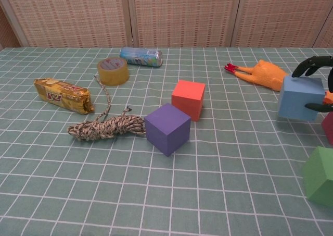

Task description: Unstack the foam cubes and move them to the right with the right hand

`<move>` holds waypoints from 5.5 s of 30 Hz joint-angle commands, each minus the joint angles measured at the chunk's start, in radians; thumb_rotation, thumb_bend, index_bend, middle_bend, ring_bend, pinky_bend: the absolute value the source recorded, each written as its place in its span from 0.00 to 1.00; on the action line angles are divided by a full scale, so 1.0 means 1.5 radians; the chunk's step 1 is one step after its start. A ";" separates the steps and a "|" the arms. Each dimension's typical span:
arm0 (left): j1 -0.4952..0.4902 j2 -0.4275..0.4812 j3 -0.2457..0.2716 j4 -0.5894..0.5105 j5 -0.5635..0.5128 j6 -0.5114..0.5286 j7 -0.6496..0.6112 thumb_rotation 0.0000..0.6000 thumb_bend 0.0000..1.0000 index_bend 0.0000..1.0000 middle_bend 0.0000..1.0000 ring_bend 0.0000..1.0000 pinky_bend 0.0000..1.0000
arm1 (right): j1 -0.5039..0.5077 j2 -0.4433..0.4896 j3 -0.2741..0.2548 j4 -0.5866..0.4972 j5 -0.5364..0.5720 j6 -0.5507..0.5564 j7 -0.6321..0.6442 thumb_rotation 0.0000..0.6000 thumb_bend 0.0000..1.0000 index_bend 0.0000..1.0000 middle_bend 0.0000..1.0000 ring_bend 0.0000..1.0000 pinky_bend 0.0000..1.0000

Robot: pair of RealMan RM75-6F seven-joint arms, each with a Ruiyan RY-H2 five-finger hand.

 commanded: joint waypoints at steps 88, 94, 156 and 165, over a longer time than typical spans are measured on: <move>0.004 0.010 0.002 0.001 0.016 0.009 -0.025 1.00 0.46 0.21 0.17 0.19 0.37 | 0.185 -0.222 0.017 0.120 -0.012 -0.045 0.099 1.00 0.21 0.38 0.38 0.33 0.59; 0.003 0.007 0.002 -0.002 0.013 0.006 -0.015 1.00 0.46 0.21 0.17 0.19 0.37 | 0.126 -0.093 -0.017 -0.073 -0.015 -0.025 0.023 1.00 0.22 0.39 0.38 0.33 0.59; 0.000 0.003 -0.001 -0.002 -0.001 -0.001 -0.005 1.00 0.46 0.21 0.17 0.19 0.37 | 0.027 0.170 -0.110 -0.363 -0.104 -0.049 -0.034 1.00 0.19 0.15 0.10 0.02 0.35; 0.002 0.004 -0.001 0.000 0.001 0.003 -0.011 1.00 0.46 0.21 0.17 0.19 0.37 | 0.017 0.166 -0.112 -0.334 -0.134 -0.016 -0.024 1.00 0.10 0.00 0.00 0.00 0.17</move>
